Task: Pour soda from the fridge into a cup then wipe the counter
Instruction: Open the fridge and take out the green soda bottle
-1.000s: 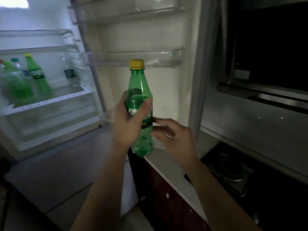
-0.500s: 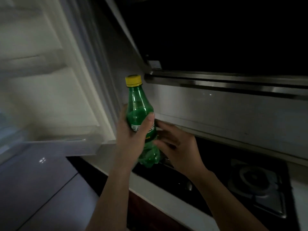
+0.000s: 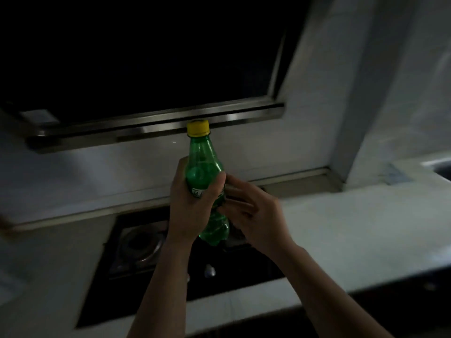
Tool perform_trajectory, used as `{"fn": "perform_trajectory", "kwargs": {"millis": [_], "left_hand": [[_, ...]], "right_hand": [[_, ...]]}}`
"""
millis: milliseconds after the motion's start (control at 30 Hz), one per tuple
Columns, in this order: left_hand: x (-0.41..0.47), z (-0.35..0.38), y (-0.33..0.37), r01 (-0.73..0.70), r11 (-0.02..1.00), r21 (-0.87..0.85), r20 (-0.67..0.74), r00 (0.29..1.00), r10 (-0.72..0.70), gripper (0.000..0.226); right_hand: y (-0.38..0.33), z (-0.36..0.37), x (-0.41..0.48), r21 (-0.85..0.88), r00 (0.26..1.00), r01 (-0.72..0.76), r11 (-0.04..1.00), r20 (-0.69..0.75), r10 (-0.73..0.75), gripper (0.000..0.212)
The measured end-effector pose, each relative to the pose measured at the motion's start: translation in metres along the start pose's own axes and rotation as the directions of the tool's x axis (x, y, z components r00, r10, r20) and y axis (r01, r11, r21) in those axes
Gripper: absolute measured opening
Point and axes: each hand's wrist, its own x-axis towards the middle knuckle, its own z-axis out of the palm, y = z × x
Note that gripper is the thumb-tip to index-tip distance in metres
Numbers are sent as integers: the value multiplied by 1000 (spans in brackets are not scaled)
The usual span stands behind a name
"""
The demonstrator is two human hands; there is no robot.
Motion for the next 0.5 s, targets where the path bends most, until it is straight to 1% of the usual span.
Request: {"fn": "perform_trajectory", "kwargs": {"millis": [67,167,267,400,500], "left_hand": [[-10,24,-9,3,997,-82,54,999,2,35],[-31,63,-14,44,981,-187,132,991,-19,34],[-45,97,-7,104,957,-269,234,972,-40,35],[-52,132,8,160,951,-264,344,937,-62,41],[-55,155,15,170,961,-219,381,921,-76,40]], "right_hand": [[0,-19,-22,-51,997,-28,998,-78,24,56],[-4,-51,-56,-119,981,-78,990,-185,55,53],[-10,-82,-81,-136,955,-98,986,-291,55,53],[-16,-112,-99,-77,931,-101,992,-360,67,54],[-15,-133,-104,-5,925,-74,997,-375,67,54]]}}
